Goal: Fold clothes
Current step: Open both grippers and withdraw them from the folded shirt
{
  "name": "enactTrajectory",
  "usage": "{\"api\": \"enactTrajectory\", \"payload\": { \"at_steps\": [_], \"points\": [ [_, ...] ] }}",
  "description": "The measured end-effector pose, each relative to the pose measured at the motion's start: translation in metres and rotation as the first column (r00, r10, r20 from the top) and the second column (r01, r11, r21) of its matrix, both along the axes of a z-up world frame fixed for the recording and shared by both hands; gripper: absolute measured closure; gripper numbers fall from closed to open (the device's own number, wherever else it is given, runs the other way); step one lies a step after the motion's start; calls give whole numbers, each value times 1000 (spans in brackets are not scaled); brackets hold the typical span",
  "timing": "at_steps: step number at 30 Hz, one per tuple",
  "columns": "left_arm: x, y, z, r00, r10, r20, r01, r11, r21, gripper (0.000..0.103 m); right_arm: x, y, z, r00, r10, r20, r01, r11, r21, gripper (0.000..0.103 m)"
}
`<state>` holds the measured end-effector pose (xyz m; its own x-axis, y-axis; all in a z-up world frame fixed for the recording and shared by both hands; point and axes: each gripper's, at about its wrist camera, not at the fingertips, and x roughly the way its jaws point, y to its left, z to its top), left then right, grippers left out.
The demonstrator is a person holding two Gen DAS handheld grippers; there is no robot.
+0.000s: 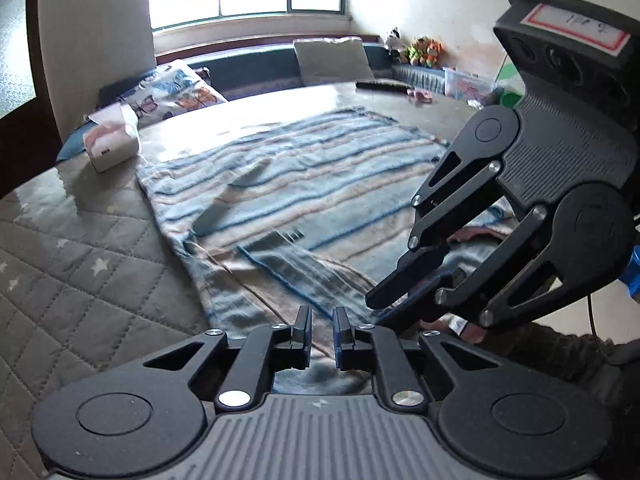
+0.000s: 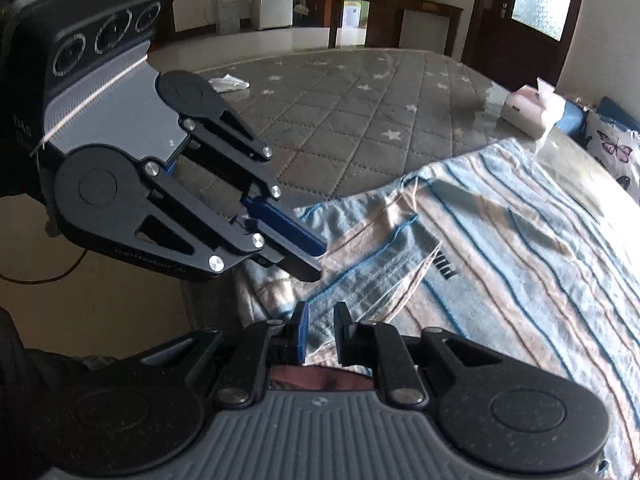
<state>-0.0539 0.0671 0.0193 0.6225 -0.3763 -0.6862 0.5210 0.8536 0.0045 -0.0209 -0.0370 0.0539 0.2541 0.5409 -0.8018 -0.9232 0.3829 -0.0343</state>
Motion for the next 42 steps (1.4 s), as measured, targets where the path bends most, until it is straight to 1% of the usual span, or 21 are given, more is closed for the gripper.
{"api": "enactTrajectory", "payload": {
  "at_steps": [3,7,9,10,11,13,15,17,18,21,24,28,30,31,33,34,35,36,37,38,42],
  "points": [
    [-5,0,-3,1000,-9,-2,9,1000,6,89,-2,-1,-4,1000,12,9,-12,1000,-16,91],
    [-13,2,1,1000,-18,2,18,1000,24,85,0,-16,10,999,-33,32,33,999,16,91],
    [-18,3,4,1000,-21,12,21,999,35,78,0,-29,18,997,-60,55,59,998,17,91],
    [-21,3,5,1000,-24,18,23,999,39,72,0,-36,22,995,-75,69,74,997,16,88],
    [-24,3,7,999,-31,23,30,999,44,70,0,-43,26,992,-90,83,89,996,14,83],
    [-30,-1,9,998,-54,33,52,997,57,70,-1,-57,32,987,-124,106,124,992,5,79],
    [-35,-4,11,996,-77,42,74,995,71,70,-4,-77,39,977,-172,130,174,985,-9,79],
    [-33,-6,11,996,-74,43,71,995,68,70,-6,-95,42,967,-211,144,217,976,-27,71],
    [-30,-7,10,997,-66,42,63,996,63,70,-8,-103,43,961,-232,150,240,970,-37,70],
    [-20,-11,9,998,-43,38,42,998,47,71,-13,-128,42,942,-294,159,306,950,-59,70],
    [-10,-14,7,999,-21,33,20,999,31,71,-20,-149,38,926,-345,153,358,931,-66,70],
    [-10,-21,3,999,-45,25,43,997,60,70,-30,-173,30,909,-393,141,406,911,-76,70],
    [-11,-23,3,998,-54,25,52,996,71,70,-36,-183,24,906,-405,122,416,905,-85,69],
    [-13,-23,3,998,-60,26,58,996,75,70,-40,-186,21,906,-408,114,418,904,-90,66],
    [-19,-21,7,996,-79,30,77,994,78,70,-47,-188,16,912,-396,108,407,908,-102,66],
    [-24,-20,9,995,-95,35,91,992,82,69,-50,-189,15,915,-388,109,399,911,-109,66],
    [-28,-19,10,993,-109,39,105,991,87,67,-51,-190,13,918,-381,110,392,913,-113,64],
    [-31,-19,10,992,-122,38,118,989,91,65,-53,-191,12,920,-374,114,386,915,-117,62],
    [-35,-18,10,990,-135,38,131,987,95,61,-54,-190,10,922,-367,124,381,916,-121,58],
    [-38,-18,9,989,-145,37,140,985,103,60,-55,-190,8,923,-361,134,377,918,-124,57],
    [-41,-23,3,989,-142,47,133,980,151,60,-50,-187,1,926,-344,152,364,923,-124,57]
  ]
}}
